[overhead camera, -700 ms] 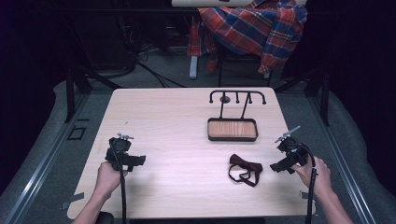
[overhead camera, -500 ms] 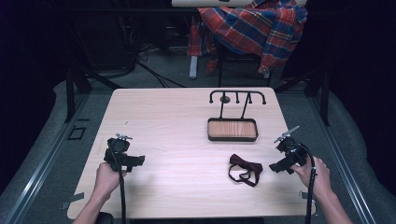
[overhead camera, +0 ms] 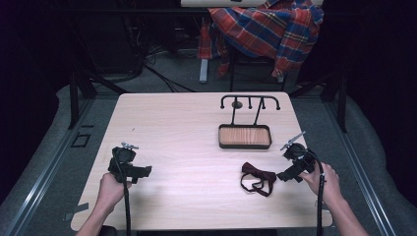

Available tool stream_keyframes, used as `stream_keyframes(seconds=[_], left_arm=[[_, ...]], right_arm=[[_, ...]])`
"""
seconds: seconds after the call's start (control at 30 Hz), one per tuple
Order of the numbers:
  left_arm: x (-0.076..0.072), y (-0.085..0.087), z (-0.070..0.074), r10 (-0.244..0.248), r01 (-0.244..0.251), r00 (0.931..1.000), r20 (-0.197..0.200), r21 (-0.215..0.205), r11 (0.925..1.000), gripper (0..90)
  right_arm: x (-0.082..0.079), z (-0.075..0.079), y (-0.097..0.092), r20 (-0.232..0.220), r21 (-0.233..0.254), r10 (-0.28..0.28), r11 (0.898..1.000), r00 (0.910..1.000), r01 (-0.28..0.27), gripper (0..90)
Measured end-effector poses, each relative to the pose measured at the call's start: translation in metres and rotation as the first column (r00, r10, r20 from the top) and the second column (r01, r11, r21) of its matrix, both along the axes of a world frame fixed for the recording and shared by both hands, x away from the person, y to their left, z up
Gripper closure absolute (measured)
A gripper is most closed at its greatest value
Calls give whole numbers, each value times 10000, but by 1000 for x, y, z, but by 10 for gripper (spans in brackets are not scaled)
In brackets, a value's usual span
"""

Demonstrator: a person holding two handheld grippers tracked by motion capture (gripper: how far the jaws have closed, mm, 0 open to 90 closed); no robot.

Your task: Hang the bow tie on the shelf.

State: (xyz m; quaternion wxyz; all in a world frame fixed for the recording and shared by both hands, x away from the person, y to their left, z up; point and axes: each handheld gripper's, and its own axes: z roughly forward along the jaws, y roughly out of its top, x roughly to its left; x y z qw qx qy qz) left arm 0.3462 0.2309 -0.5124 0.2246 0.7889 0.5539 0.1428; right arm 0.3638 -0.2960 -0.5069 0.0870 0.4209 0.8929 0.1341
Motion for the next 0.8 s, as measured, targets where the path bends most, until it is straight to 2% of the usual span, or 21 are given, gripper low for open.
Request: stream_keyframes(seconds=[0.13, 0.17, 0.3, 0.4, 0.57, 0.67, 0.7, 0.77, 0.8], left_arm=[[-5, 1, 3, -80, 80, 9999, 88, -27, 10000, 164], [-7, 2, 4, -4, 6, 9999, 163, -101, 9999, 160], [-4, 2, 1, 11, -11, 10000, -5, -40, 10000, 164], [-3, 2, 1, -1, 1, 10000, 58, -25, 10000, 163], [-3, 0, 2, -110, 111, 9999, 30, -80, 9999, 163], [-2, 0, 2, -132, 132, 9999, 77, -82, 9999, 161], [-1, 0, 0, -112, 112, 9999, -12, -81, 9999, 163], [-1, 0, 0, -148, 148, 9999, -34, -52, 9999, 164], [-2, 0, 0, -140, 140, 9999, -7, -74, 9999, 165]], right_arm=[[-3, 3, 8, 125, 69, 229, 9997, 9997, -230, 48], [-4, 5, 13, 226, 20, 436, 9990, 9988, -437, 42], [-3, 3, 20, 173, 108, 698, 9975, 9974, -700, 28], [-4, 5, 22, 436, 59, 773, 9970, 9961, -776, 17], [-6, 4, 26, 453, 357, 728, 9966, 9963, -744, 0], [-4, 3, 28, 346, 126, 910, 9957, 9953, -915, 0], [-4, 0, 29, 233, 453, 933, 9945, 9954, -943, 0], [-3, -1, 31, 223, 230, 990, 9948, 9948, -995, 0], [-3, -2, 32, 259, 486, 974, 9939, 9949, -986, 0]])
